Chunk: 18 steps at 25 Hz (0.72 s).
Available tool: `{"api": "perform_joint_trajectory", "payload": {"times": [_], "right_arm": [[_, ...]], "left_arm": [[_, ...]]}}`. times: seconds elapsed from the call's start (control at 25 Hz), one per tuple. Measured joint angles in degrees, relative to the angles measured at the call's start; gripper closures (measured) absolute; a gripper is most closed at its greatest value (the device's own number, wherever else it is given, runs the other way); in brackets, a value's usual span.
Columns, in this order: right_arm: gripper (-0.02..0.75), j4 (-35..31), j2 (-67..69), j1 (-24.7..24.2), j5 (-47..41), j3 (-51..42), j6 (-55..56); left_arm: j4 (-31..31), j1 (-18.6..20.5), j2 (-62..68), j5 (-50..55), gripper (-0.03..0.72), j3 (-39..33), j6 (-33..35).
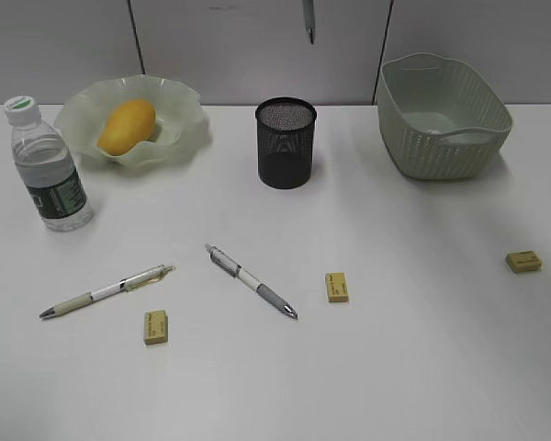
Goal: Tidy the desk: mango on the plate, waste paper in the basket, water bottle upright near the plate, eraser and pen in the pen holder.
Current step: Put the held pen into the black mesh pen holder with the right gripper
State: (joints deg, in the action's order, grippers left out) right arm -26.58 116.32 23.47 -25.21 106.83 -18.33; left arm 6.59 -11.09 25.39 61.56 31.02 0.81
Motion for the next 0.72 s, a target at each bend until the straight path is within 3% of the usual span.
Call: {"api": "perform_joint_trajectory", "payload": {"times": [0.24,0.72], "right_arm": [[0.606,-0.2,3.7,3.1,5.7,0.0,-2.9],[0.606,1.0,13.3,3.3,7.3,0.0,-3.1]], "left_arm": [[0.0,0.0,0.0,0.0,0.189,0.0,0.0],[0.0,0.0,0.0,0.0,0.189,0.0,0.0]]}}
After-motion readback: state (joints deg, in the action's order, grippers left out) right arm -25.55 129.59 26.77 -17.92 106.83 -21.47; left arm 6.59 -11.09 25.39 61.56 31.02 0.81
